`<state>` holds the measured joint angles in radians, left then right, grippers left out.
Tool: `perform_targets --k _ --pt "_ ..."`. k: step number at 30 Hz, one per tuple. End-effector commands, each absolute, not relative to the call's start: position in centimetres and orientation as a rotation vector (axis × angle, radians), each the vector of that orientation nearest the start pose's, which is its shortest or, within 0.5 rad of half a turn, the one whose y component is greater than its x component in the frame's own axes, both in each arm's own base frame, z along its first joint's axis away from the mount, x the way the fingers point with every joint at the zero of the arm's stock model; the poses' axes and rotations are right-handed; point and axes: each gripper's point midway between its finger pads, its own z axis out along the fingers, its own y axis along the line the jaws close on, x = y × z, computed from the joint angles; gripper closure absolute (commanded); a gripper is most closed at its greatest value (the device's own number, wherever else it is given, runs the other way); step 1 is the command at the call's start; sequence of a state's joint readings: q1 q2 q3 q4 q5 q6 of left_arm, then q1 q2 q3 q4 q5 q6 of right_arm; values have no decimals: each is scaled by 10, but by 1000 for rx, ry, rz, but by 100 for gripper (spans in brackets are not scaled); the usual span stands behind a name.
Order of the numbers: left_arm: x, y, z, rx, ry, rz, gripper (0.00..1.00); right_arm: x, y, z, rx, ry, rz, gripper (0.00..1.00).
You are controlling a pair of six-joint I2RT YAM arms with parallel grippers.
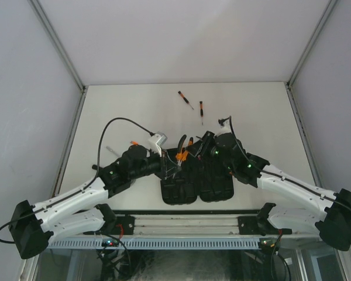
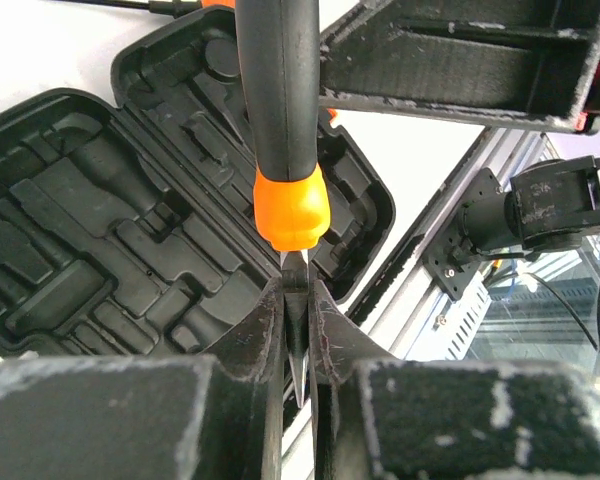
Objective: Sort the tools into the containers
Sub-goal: Pick up the pliers at the center of the board.
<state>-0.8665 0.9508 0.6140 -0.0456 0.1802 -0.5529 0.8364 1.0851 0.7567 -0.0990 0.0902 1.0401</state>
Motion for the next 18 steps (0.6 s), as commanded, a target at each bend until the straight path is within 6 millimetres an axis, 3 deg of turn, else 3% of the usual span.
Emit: perform_targets --k 1,13,18 --pt "184 -286 229 445 1909 -1074 100 227 302 253 199 2022 1204 68" --pt "184 -277 238 438 1877 -1046 100 224 288 256 240 2007 1138 32" --pt "183 -278 238 455 1877 -1046 100 217 297 258 219 2011 1172 22"
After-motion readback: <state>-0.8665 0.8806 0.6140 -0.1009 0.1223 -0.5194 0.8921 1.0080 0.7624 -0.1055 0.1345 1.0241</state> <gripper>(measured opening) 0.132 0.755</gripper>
